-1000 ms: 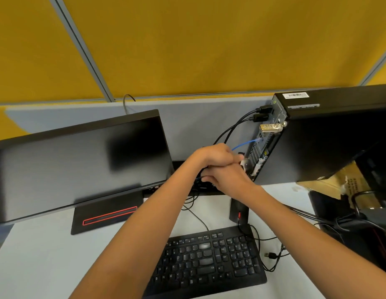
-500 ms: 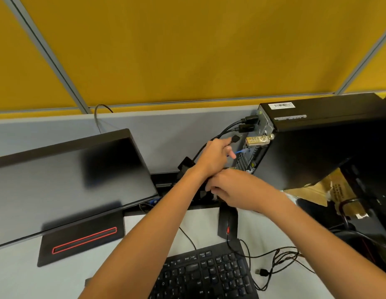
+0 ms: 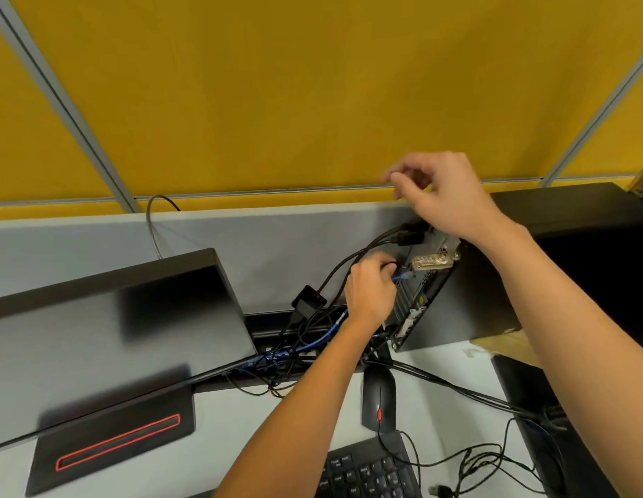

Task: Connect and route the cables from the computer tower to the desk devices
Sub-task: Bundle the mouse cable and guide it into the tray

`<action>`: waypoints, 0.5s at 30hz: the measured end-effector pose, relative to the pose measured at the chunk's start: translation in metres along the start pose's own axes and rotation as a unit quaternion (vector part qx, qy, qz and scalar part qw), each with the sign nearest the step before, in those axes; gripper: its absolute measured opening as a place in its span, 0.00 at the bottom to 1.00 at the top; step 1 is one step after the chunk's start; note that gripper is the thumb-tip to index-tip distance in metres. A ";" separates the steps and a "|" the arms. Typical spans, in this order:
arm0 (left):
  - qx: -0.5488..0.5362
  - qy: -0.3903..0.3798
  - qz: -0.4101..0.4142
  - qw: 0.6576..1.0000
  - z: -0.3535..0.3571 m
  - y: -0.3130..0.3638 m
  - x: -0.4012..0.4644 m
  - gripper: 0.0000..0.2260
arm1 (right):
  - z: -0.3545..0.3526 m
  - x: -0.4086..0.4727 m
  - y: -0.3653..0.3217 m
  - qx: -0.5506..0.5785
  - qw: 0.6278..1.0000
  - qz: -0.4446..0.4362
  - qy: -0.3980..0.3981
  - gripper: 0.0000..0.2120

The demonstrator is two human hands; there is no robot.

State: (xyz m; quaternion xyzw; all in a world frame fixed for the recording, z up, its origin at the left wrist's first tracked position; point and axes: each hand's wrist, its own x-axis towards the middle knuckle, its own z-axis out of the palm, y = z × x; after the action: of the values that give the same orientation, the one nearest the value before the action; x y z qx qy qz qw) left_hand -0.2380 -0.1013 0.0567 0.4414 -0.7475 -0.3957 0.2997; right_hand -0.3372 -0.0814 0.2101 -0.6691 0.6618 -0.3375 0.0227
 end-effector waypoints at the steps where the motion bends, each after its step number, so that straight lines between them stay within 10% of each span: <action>1: -0.010 0.008 -0.007 1.000 0.001 0.001 0.000 0.06 | 0.001 0.004 0.010 -0.013 1.000 0.023 -0.001 0.08; 15: -0.105 0.005 -0.047 0.993 0.011 -0.005 0.006 0.04 | 0.014 0.010 0.037 -0.152 0.976 0.141 -0.062 0.09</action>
State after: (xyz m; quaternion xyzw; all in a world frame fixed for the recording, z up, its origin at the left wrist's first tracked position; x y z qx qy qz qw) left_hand -0.2473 -0.1047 0.0479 0.4437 -0.6792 -0.4833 0.3290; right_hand -0.3643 -0.1005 0.1860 -0.5839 0.7906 -0.1842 0.0087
